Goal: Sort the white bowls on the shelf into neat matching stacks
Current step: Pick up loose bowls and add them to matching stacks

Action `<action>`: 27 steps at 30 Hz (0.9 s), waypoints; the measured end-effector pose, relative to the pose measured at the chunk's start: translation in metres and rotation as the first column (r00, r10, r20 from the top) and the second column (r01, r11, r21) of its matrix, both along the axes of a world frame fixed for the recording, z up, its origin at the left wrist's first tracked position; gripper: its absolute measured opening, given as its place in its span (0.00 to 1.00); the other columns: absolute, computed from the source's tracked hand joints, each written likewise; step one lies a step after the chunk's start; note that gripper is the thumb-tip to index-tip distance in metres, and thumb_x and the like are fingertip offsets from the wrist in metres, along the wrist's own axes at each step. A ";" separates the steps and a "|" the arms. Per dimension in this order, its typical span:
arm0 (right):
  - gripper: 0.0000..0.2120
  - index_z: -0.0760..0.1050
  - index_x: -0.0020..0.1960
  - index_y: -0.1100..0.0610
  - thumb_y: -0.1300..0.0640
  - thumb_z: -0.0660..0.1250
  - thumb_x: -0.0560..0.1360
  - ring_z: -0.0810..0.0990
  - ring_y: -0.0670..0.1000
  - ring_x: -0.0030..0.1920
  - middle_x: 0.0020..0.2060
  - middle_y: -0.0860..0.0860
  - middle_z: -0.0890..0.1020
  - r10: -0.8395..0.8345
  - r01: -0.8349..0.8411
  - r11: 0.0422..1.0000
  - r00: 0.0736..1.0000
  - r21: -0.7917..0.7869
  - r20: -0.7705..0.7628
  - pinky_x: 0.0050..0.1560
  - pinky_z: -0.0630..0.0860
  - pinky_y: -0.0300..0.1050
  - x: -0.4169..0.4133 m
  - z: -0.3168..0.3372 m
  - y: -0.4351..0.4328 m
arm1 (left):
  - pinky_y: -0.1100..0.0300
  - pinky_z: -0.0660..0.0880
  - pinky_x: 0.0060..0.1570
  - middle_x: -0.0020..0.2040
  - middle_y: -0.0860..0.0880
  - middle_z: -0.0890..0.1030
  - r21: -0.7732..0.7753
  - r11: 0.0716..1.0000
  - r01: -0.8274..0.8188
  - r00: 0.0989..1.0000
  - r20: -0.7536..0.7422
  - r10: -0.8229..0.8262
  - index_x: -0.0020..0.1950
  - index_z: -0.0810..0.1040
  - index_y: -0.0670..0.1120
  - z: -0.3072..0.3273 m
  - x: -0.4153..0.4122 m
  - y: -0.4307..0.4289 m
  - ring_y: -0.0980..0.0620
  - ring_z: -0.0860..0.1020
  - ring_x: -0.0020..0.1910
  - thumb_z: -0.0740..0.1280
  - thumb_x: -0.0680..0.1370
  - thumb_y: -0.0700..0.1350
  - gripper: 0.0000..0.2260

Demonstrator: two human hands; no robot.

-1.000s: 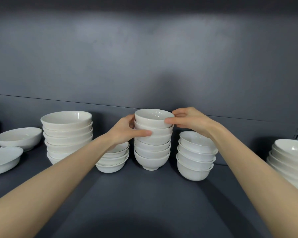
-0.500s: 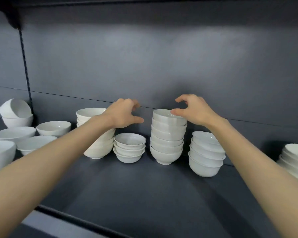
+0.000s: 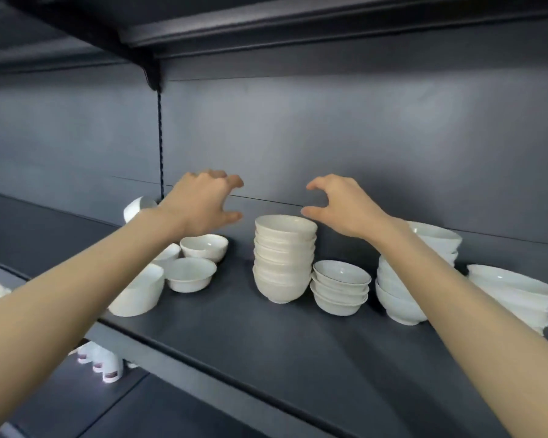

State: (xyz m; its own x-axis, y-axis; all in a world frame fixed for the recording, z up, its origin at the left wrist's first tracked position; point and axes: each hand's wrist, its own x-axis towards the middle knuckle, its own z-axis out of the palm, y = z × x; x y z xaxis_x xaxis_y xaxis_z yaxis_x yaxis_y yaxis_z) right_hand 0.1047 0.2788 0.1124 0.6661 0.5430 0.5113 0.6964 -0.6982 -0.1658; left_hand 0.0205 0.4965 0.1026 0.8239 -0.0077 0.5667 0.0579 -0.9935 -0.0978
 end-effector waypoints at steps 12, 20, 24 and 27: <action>0.25 0.67 0.71 0.55 0.49 0.67 0.76 0.67 0.54 0.70 0.70 0.52 0.70 -0.026 0.029 0.999 0.995 0.026 -0.096 0.67 0.67 0.53 -0.032 -0.038 0.185 | 0.55 0.66 0.56 0.59 0.45 0.76 -0.014 0.999 0.031 0.996 -0.082 -0.032 0.71 0.67 0.47 -0.031 -0.034 0.183 0.44 0.72 0.60 0.66 0.77 0.54 0.25; 0.25 0.68 0.71 0.54 0.48 0.67 0.76 0.66 0.54 0.70 0.69 0.51 0.70 -0.132 0.133 0.991 0.978 -0.005 -0.162 0.66 0.67 0.55 0.003 -0.056 0.230 | 0.53 0.66 0.61 0.63 0.46 0.76 -0.155 0.978 0.137 0.983 -0.097 -0.154 0.69 0.69 0.46 -0.056 0.014 0.240 0.44 0.71 0.63 0.69 0.75 0.54 0.26; 0.25 0.68 0.70 0.54 0.48 0.68 0.76 0.68 0.54 0.69 0.69 0.51 0.71 -0.158 0.161 0.987 0.965 -0.006 -0.207 0.66 0.68 0.54 0.032 -0.073 0.244 | 0.52 0.69 0.61 0.63 0.45 0.76 -0.288 0.939 0.190 0.961 -0.143 -0.238 0.70 0.69 0.47 -0.074 0.053 0.256 0.47 0.71 0.64 0.70 0.74 0.55 0.28; 0.27 0.68 0.71 0.54 0.47 0.69 0.75 0.69 0.53 0.68 0.69 0.51 0.72 -0.144 0.157 0.987 0.951 0.026 -0.274 0.66 0.68 0.49 0.056 -0.084 0.251 | 0.54 0.70 0.63 0.64 0.47 0.76 -0.467 0.860 0.205 0.932 -0.174 -0.317 0.69 0.70 0.47 -0.082 0.088 0.268 0.49 0.72 0.65 0.73 0.71 0.55 0.30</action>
State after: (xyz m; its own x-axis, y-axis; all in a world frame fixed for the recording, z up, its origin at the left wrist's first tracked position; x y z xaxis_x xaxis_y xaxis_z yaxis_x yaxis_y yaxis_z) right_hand 0.1610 0.5294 0.0281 0.8548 0.4058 0.3236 0.5088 -0.7781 -0.3684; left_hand 0.1088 0.7641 0.0202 0.9354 -0.0415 0.3512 -0.1792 -0.9118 0.3694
